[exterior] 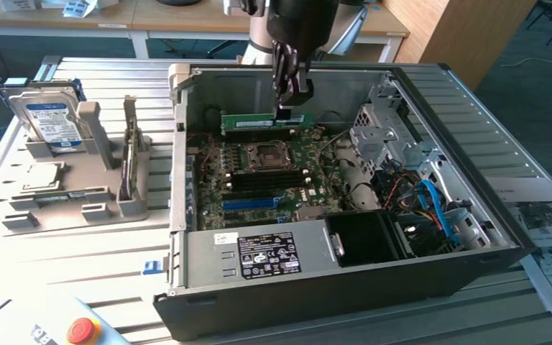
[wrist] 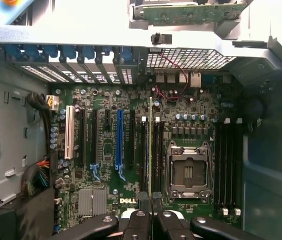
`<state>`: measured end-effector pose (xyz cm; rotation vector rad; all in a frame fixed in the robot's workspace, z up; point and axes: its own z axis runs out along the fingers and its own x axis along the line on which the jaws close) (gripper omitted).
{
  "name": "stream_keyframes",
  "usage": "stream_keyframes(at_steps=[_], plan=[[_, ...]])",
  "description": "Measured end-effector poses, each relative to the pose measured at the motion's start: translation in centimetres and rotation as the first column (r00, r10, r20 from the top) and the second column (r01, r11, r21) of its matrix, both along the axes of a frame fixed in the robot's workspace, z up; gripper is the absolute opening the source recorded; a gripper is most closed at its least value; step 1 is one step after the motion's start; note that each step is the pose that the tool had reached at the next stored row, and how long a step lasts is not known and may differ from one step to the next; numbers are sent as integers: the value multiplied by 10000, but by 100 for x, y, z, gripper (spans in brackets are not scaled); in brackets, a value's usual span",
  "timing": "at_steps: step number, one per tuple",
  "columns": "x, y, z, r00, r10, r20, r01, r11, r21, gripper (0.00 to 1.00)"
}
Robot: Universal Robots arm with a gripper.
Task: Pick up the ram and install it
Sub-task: 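Insert the ram into the slot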
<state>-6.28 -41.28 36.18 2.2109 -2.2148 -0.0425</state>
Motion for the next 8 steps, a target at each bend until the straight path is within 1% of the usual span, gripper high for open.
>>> stream_keyframes(at_steps=[8], plan=[[0,0,-105,10000,0,1,0,10000,0,12]])
